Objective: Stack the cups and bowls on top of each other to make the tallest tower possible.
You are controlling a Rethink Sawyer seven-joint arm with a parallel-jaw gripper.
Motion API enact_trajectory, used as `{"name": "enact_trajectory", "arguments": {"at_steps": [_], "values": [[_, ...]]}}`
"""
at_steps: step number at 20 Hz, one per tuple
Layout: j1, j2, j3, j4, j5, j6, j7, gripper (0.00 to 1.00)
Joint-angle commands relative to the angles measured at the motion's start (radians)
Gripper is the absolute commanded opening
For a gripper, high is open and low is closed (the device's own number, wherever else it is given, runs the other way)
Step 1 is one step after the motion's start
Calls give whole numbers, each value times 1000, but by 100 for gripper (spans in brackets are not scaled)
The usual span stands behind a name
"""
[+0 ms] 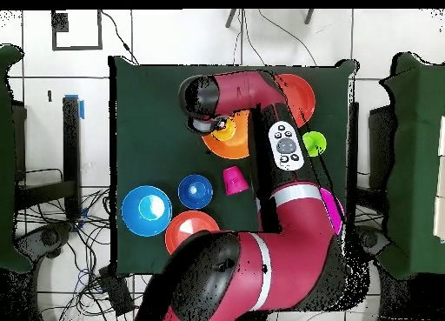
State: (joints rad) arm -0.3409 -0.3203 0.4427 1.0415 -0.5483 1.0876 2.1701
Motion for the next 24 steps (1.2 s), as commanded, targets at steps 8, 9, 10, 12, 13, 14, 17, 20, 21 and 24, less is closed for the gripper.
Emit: {"name": "enact_trajectory", "arguments": {"at_steps": [8, 9, 10, 12, 13, 14, 17, 20, 21, 24], "values": [[44, -72, -44, 55, -47, 107, -183, 0], [45, -72, -46, 56, -49, 104, -182, 0], [46, -71, -48, 58, -51, 100, -180, 0], [46, -70, -52, 61, -55, 89, -177, 0], [46, -69, -53, 62, -57, 86, -177, 0], [47, -68, -55, 62, -58, 82, -177, 0], [46, -69, -66, 71, -76, 63, -181, 0], [49, -71, -82, 70, -96, 55, -184, 0], [54, -75, -91, 70, -104, 55, -180, 0], [72, -81, -119, 57, -126, 73, -170, 0]]}}
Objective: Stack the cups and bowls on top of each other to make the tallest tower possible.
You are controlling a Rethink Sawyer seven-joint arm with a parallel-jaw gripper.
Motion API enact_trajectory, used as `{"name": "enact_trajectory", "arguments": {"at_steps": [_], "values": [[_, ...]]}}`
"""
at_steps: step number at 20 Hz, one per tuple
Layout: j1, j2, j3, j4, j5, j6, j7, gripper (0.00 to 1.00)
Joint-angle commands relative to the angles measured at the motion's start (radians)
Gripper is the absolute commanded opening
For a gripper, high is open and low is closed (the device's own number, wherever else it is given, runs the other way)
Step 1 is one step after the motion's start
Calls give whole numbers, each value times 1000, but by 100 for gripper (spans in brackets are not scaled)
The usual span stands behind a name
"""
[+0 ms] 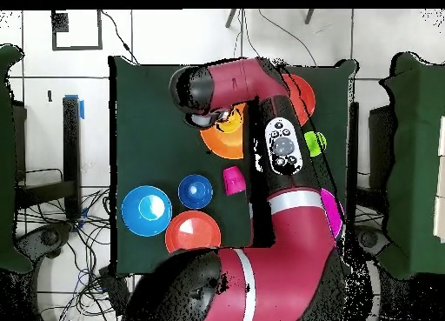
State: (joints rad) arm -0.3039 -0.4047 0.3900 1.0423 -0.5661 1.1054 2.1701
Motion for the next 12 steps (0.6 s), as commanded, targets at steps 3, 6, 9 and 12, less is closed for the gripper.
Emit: {"name": "enact_trajectory", "arguments": {"at_steps": [3, 6, 9, 12], "values": [[41, -3, -84, 61, -112, 53, -170, 0], [54, -5, -102, 57, -122, 57, -164, 0], [73, -2, -124, 40, -132, 82, -158, 0], [84, 2, -136, 27, -132, 101, -166, 0]]}}
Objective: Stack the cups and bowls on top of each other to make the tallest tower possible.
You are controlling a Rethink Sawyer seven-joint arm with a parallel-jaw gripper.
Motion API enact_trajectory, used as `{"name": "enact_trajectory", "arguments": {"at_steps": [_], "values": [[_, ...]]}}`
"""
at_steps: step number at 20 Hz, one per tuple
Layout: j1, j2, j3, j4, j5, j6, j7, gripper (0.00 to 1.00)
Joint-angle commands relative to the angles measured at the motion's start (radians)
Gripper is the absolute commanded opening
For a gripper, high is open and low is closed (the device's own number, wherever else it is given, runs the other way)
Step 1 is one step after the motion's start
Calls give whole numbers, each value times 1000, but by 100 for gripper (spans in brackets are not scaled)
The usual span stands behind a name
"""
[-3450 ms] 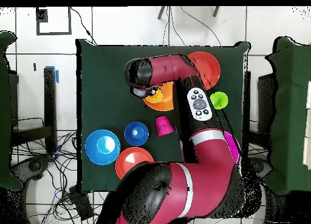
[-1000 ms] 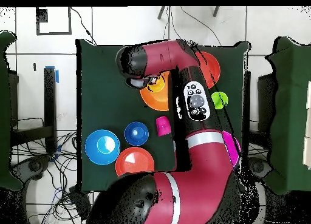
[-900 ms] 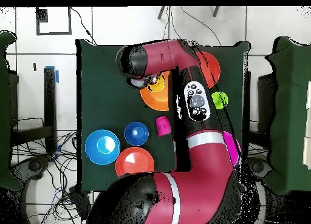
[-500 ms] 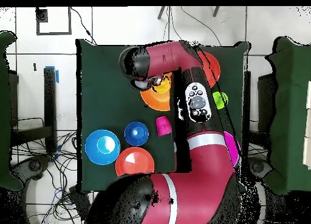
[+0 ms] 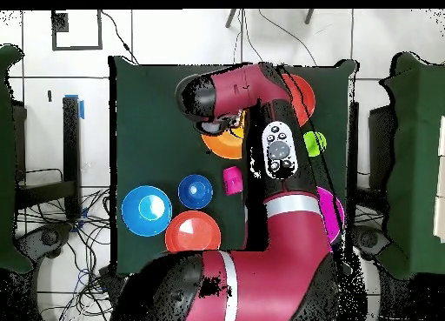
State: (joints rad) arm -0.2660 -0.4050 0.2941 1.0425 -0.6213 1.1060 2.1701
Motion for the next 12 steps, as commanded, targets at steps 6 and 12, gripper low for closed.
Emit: {"name": "enact_trajectory", "arguments": {"at_steps": [6, 12], "values": [[47, 18, -43, 11, -47, 141, -193, 0], [35, 42, -24, -18, -4, 280, -238, 0]]}}
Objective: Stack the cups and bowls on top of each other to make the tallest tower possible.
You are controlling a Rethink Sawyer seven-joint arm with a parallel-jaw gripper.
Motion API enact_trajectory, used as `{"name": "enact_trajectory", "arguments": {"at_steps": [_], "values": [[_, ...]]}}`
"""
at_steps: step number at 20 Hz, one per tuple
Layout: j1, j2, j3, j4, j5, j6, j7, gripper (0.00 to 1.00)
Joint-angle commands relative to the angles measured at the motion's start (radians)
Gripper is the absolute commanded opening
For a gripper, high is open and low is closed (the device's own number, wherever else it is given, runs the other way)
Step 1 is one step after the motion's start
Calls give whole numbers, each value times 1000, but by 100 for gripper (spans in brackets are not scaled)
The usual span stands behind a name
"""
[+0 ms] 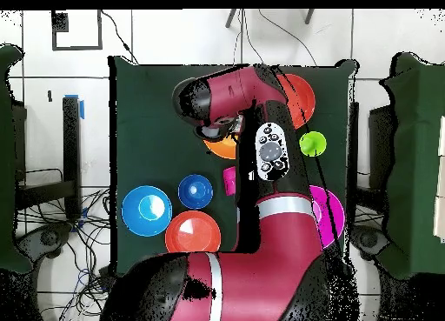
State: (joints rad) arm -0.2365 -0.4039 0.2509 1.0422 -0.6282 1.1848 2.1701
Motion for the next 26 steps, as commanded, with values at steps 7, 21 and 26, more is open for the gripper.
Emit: {"name": "enact_trajectory", "arguments": {"at_steps": [7, 21, 26], "values": [[-24, 65, 68, -45, 30, 329, -326, 0], [-63, 64, 112, 24, 64, 237, -359, 0], [-83, 59, 144, 47, 83, 128, -346, 0]]}}
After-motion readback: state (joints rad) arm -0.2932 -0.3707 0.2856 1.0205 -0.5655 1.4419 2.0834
